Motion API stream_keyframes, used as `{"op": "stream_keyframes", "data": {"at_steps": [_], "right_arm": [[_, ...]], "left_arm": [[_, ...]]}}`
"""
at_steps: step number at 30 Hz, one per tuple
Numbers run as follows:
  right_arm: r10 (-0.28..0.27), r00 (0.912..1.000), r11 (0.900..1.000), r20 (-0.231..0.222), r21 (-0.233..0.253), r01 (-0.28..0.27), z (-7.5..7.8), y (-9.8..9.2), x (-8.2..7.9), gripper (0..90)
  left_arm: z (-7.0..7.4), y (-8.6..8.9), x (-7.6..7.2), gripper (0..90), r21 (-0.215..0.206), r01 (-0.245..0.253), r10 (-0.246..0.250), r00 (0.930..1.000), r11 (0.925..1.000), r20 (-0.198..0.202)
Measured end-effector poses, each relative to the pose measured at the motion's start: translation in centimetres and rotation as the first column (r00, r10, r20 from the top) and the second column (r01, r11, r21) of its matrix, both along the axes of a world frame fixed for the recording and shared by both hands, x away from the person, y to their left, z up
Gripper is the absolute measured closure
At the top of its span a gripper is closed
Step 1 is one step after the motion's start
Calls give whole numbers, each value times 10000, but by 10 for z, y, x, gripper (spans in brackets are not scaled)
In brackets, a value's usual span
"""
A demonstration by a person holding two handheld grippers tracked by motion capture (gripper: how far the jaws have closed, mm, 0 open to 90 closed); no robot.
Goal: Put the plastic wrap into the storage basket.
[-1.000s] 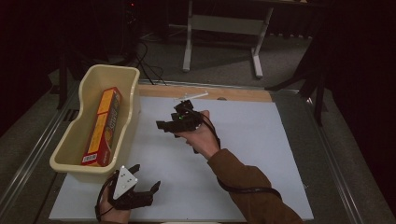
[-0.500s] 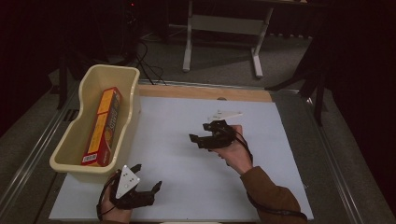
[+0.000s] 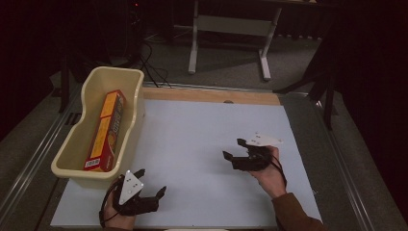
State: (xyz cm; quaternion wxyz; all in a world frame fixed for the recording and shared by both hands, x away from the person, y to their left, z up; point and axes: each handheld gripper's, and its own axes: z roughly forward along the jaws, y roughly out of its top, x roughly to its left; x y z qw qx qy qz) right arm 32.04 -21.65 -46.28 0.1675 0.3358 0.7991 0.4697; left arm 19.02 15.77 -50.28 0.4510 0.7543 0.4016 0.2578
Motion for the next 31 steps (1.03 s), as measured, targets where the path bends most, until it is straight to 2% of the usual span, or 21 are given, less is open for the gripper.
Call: {"op": "stream_keyframes", "data": {"at_steps": [1, 6, 7, 11, 16, 19, 21, 26, 30, 31], "right_arm": [[-196, 9998, 9996, -52, 198, 197, -7, -16, -4, 234], [-709, 9972, 9961, -219, 516, 720, -17, -45, -11, 233], [-709, 9972, 9961, -219, 516, 720, -17, -45, -11, 233], [-989, 9951, 9917, -28, 826, 988, -19, -64, -20, 230], [-1103, 9938, 9903, 153, 868, 1086, -25, -75, -29, 215], [-1057, 9937, 9932, 383, 527, 1036, -30, -85, -38, 171], [-885, 9958, 9951, 222, 472, 874, -30, -89, -42, 168], [-767, 9970, 9964, 129, 363, 762, -32, -92, -44, 132], [-672, 9974, 9977, 244, -14, 673, -33, -91, -45, 135], [-464, 9985, 9989, 283, -89, 467, -34, -89, -45, 136]], "left_arm": [[0, 0, 0, 120, 27, -12, 12, 10000, 10000, -3], [0, -1, 1, 120, 85, 20, -19, 10000, 10000, -9], [0, -1, 1, 120, 115, 28, -28, 10000, 9999, -8], [0, -2, 1, 120, 157, 33, -33, 10000, 9999, 13], [1, -1, 1, 120, 194, 50, -52, 9999, 9998, 94], [1, -1, 1, 120, 225, 92, -94, 9999, 9997, 86], [1, -2, 1, 120, 291, 114, -117, 9999, 9995, 93], [1, -4, 2, 118, 329, 165, -168, 9998, 9993, 82], [0, -6, 3, 118, 380, 223, -225, 9997, 9990, 56], [0, -6, 3, 118, 372, 230, -232, 9997, 9990, 52]]}}
